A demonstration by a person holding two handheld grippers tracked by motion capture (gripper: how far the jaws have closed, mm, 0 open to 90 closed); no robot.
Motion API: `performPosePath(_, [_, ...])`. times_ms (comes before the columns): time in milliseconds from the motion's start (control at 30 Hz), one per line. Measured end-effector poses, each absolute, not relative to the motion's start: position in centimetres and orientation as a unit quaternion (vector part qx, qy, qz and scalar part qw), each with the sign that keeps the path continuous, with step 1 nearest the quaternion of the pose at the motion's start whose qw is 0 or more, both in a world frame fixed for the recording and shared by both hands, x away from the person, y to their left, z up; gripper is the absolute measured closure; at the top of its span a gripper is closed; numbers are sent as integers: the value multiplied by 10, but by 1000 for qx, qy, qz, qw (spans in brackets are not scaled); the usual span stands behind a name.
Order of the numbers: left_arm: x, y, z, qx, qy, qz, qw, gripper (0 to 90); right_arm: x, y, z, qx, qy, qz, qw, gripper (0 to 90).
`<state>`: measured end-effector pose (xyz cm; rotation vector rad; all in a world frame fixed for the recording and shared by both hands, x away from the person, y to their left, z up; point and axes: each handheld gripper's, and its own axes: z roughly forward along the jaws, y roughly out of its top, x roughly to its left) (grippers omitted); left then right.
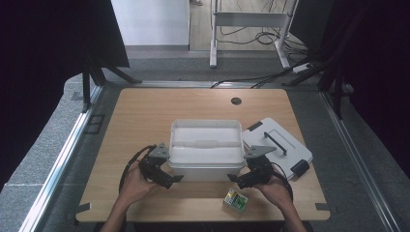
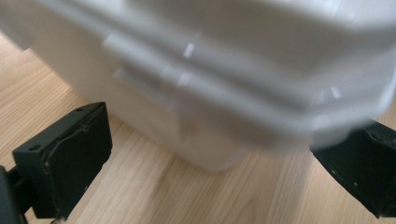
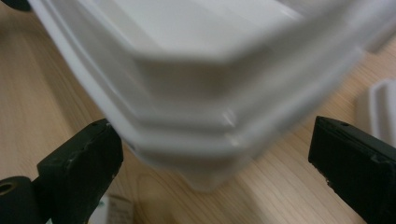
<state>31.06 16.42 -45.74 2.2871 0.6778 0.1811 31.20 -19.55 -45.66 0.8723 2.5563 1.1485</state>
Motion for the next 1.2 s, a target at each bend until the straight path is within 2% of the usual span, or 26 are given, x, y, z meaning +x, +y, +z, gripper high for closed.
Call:
performPosePath(300, [317, 200, -448, 895, 243, 73, 366, 0, 306, -224, -481, 323, 870, 359, 101, 15])
performPosePath(600, [337, 223, -419, 908, 220, 87, 346, 0, 299, -244, -501, 343, 869, 341, 105, 22])
performPosePath(867, [357, 217, -385, 925, 184, 94, 320, 0, 294, -251, -512, 352, 865, 342, 105, 29])
performPosePath(1067, [366, 203, -366, 933, 145, 93, 317, 21, 288, -252, -517, 350, 857, 357, 126, 32])
performPosePath(1167, [370, 195, -360, 938, 127, 88, 311, 50, 286, -251, -518, 345, 859, 354, 136, 30])
performPosePath(1200, [371, 192, -358, 938, 124, 89, 310, 94, 286, -251, -518, 345, 859, 354, 136, 30])
